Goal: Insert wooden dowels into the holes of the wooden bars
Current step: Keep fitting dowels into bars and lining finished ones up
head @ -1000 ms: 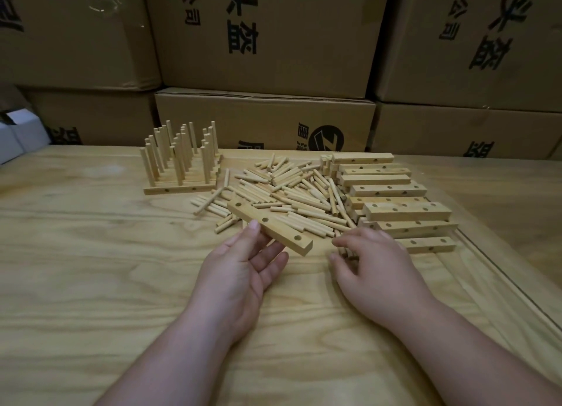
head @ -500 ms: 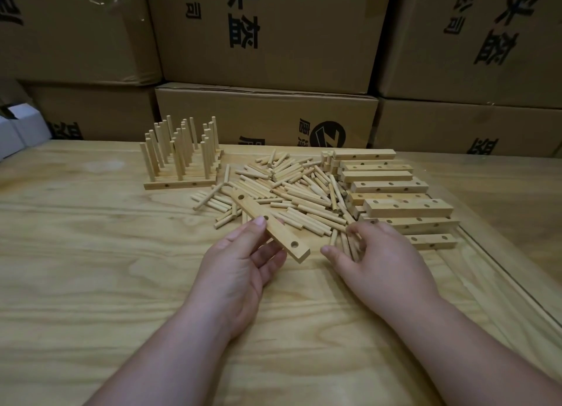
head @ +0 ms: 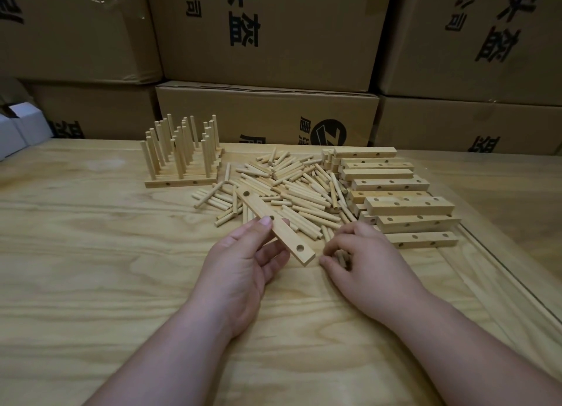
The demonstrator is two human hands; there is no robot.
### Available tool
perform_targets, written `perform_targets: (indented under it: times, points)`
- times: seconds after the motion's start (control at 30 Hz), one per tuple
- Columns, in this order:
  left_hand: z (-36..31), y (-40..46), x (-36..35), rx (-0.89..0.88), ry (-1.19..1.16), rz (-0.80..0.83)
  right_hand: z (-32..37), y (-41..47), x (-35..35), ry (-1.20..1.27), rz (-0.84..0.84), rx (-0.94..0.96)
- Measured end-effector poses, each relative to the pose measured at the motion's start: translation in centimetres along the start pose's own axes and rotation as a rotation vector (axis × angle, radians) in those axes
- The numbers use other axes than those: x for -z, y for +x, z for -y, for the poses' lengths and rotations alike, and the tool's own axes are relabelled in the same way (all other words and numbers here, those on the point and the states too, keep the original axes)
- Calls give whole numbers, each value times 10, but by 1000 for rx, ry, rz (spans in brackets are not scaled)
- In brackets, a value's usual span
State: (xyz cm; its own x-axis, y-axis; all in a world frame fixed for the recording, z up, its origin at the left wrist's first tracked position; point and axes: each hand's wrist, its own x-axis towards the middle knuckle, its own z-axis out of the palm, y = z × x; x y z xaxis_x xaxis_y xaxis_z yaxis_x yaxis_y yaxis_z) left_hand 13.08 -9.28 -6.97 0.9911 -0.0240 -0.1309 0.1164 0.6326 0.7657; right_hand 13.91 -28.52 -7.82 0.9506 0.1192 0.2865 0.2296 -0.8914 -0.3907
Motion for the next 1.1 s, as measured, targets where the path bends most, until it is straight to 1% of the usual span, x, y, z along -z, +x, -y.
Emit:
perform_targets:
  times: [0.1,0.23,0.4,0.6,0.93,1.1]
  points:
    - [0,0,0,5,14,-10,1,1,0,16,-23,-4]
    - [0,0,-1,13,22,-18,-1,1,3,-56,-73,-123]
    - [0,1,0,10,22,-20,-1,2,2,-121,-62,-203]
    - [0,2,0,9,41,-15,-1,3,-2,-163,-49,-218]
    - [1,2,1,-12,77,11,-1,2,-1,-58,-128,-199]
    - [2,1,0,-21,98,-6,-3,3,-1,-33,-126,-179]
